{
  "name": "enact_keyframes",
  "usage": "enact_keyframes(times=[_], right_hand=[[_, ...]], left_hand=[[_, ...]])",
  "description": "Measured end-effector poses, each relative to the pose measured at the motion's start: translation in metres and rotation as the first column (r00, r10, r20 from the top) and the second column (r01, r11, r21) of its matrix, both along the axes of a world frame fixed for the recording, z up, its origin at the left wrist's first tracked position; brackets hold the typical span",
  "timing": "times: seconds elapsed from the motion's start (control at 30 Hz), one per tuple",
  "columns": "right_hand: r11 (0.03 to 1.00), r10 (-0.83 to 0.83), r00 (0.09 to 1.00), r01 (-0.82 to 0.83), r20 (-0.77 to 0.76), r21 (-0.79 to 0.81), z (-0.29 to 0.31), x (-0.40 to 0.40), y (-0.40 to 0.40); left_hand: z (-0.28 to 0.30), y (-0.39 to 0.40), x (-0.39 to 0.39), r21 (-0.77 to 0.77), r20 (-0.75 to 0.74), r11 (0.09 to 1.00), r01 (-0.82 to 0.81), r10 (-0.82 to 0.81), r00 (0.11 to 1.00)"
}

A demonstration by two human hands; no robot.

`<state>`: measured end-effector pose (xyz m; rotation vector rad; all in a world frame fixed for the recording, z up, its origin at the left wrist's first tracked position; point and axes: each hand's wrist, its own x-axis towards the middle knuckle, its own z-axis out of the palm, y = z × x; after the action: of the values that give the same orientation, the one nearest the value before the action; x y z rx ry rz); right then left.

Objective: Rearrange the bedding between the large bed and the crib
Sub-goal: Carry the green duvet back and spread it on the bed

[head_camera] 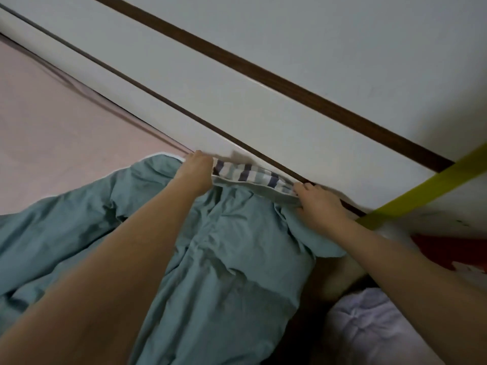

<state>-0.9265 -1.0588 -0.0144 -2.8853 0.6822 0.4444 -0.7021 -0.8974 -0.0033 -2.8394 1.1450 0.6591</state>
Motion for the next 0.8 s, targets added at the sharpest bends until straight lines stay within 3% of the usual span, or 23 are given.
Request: enact_keyframes(times=[0.2, 0.47, 0.6, 0.8], right_hand=[[0.997, -0.067, 0.992, 0.062, 0.105, 0.054, -0.011, 0.004, 0.045], [0.937, 0.295, 0.941, -0.319, 0.167, 0.143, 0.030, 0.094, 0.160], [0.860, 0.465, 0.873, -0.485, 0.149, 0.157, 0.039, 0.155, 0.221], [0.769, 0.598, 0.796, -0.602, 0.090, 0.217, 0.002, 0.269, 0.292]], left_hand=[[0.000, 0.063, -0.011, 0.098, -0.056, 0.993, -0.060, 0.066, 0.996], [0.052, 0.213, 0.008, 0.105, 0.018, 0.935, -0.340, 0.340, 0.940], [0.065, 0.289, 0.015, 0.026, 0.004, 0.846, -0.533, 0.533, 0.846], [0.031, 0.356, 0.033, -0.061, -0.109, 0.638, -0.767, 0.760, 0.641]])
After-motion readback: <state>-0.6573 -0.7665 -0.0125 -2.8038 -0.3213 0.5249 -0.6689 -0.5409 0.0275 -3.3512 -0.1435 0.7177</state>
